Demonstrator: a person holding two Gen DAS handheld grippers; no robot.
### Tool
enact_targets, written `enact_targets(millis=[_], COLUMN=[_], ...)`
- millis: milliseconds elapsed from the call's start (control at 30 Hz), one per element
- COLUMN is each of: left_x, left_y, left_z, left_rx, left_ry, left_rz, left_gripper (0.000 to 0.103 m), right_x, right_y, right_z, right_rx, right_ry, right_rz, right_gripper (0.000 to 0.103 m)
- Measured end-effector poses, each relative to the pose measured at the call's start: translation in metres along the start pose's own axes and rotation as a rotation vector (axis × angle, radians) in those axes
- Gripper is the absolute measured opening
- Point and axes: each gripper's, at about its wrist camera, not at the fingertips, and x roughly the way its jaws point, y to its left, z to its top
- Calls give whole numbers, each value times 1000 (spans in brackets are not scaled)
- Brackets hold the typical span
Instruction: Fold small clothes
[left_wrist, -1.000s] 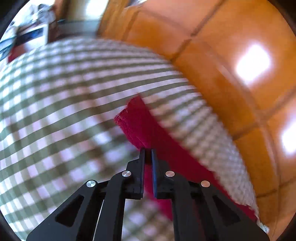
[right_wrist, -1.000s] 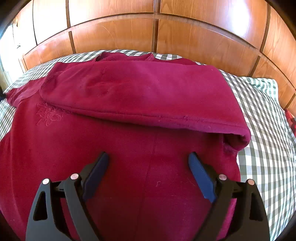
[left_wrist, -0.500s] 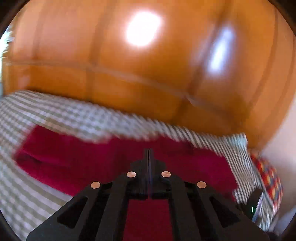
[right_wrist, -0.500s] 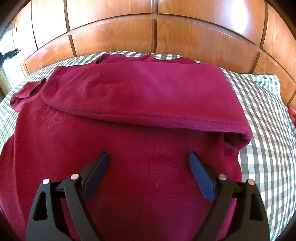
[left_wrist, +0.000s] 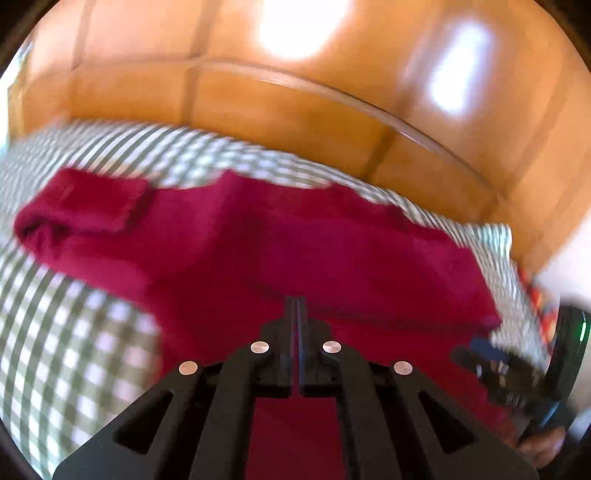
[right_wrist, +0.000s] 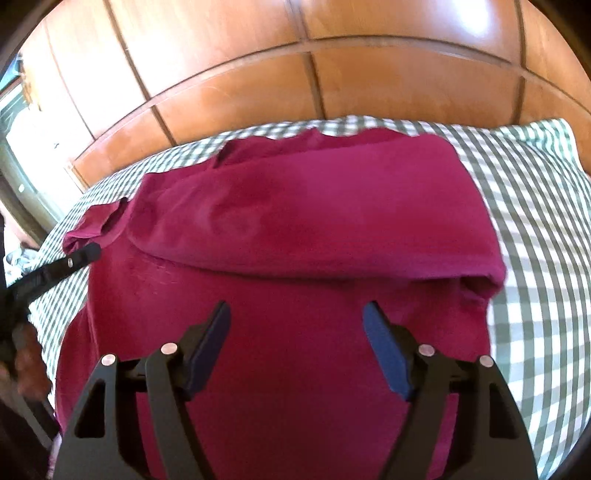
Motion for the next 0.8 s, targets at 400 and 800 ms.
enact_targets(millis=[400, 800], left_x=[6, 8], left_y=[193, 165], left_z=[66, 75], left_rx=[-658, -566], left_ry=[-55, -73], left_rz=[-28, -79], left_gripper=[48, 7], right_x=[25, 21], right_y=[22, 23], right_z=[-21, -14], right_rx=[-92, -65], right_ry=[37, 38], right_rz=[-50, -29], right_gripper=[82, 76])
